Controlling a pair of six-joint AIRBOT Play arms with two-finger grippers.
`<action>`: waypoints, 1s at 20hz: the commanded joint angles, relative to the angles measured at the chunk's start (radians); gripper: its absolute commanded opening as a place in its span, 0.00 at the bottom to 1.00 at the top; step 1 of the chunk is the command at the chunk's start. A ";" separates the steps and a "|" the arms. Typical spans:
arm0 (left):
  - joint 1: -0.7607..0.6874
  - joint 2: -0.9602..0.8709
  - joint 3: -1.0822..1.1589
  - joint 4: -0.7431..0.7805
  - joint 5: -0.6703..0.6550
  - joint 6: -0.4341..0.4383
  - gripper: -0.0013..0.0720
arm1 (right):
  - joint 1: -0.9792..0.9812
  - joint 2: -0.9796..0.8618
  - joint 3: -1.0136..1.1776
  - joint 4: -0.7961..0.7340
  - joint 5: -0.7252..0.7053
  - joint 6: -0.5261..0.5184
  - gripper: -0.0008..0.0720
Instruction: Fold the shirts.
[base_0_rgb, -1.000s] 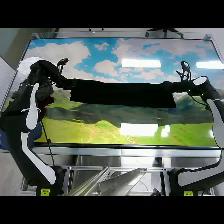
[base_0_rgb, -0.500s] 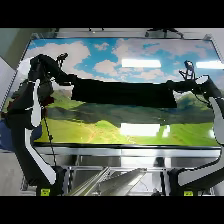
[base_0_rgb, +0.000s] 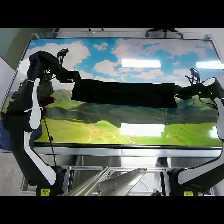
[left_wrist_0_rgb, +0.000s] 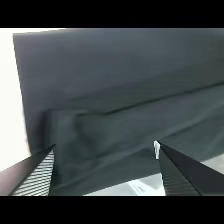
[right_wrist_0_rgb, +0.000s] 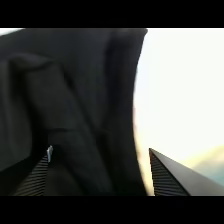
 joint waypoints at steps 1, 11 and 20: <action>-0.055 0.000 0.000 -0.031 -0.020 -0.009 0.97 | -0.003 -0.053 -0.001 0.169 0.089 -0.117 0.92; -0.267 -0.103 0.000 -0.178 -0.238 -0.003 0.03 | 0.068 -0.068 0.107 0.286 0.247 -0.192 0.04; -0.398 -0.228 0.000 -0.334 -0.380 -0.006 0.03 | 0.109 0.096 0.293 0.294 0.455 -0.059 0.04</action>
